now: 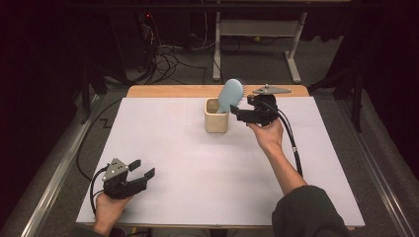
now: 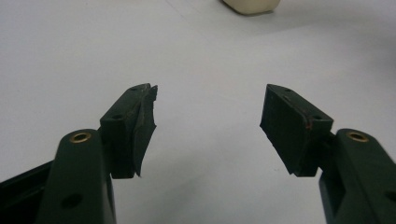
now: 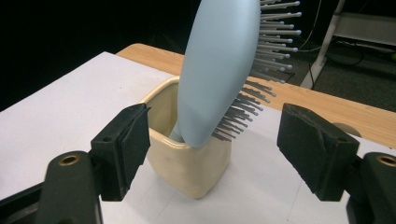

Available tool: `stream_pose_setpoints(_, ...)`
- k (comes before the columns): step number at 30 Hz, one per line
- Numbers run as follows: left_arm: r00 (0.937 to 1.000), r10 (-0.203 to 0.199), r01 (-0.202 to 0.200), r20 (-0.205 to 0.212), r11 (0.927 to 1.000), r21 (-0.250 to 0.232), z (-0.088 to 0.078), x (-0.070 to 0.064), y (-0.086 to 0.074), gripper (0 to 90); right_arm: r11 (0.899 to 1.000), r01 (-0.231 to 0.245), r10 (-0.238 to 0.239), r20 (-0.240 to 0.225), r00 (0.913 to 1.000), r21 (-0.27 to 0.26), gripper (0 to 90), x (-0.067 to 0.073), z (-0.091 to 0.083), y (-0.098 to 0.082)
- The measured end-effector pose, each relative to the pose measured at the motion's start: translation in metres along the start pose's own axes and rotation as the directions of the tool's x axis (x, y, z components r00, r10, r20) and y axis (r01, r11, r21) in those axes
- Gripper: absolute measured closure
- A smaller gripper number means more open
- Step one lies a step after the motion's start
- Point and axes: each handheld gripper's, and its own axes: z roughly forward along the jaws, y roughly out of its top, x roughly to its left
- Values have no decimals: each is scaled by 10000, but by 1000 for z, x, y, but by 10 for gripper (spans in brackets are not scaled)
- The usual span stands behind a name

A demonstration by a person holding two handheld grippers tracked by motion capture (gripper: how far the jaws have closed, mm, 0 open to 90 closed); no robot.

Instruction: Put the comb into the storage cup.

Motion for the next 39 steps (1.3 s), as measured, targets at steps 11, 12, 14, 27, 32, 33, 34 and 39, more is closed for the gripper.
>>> stream_pose_setpoints(11, 10000, -33, 33, -8, 10000, -8, 0, 0, 0, 352, 9999, 19, -20, -31, 10000, -165, 265, -4, -10, -5)
stream_pose_setpoints(12, 10000, -36, 36, -3, 10000, -2, 0, 0, 0, 352, 9999, -11, 10, -42, 10000, -159, 265, -5, -11, -5)
stream_pose_setpoints(14, 10000, -41, 41, -3, 10000, 7, 0, 0, 0, 352, 9997, -99, 98, -54, 9999, -203, 266, -7, -13, -6)
stream_pose_setpoints(27, 10000, -81, 81, -32, 10000, -14, 0, 1, 0, 352, 9994, -150, 154, 129, 9998, -303, 271, -16, -25, -12)
stream_pose_setpoints(32, 10000, -91, 91, -19, 10000, -37, -1, 1, 0, 352, 9992, -180, 187, 216, 9996, -361, 278, -20, -30, -16)
stream_pose_setpoints(33, 10000, -89, 89, -19, 10000, -37, -1, 1, 0, 352, 9992, -186, 194, 230, 9995, -363, 279, -21, -31, -17)
stream_pose_setpoints(34, 10000, -90, 90, -10, 10000, -7, -1, 1, 0, 352, 9992, -183, 192, 263, 9995, -346, 279, -21, -32, -17)
stream_pose_setpoints(39, 9999, -102, 102, -17, 9999, -17, -1, 1, 0, 352, 9991, -191, 203, 314, 9993, -382, 281, -24, -37, -20)
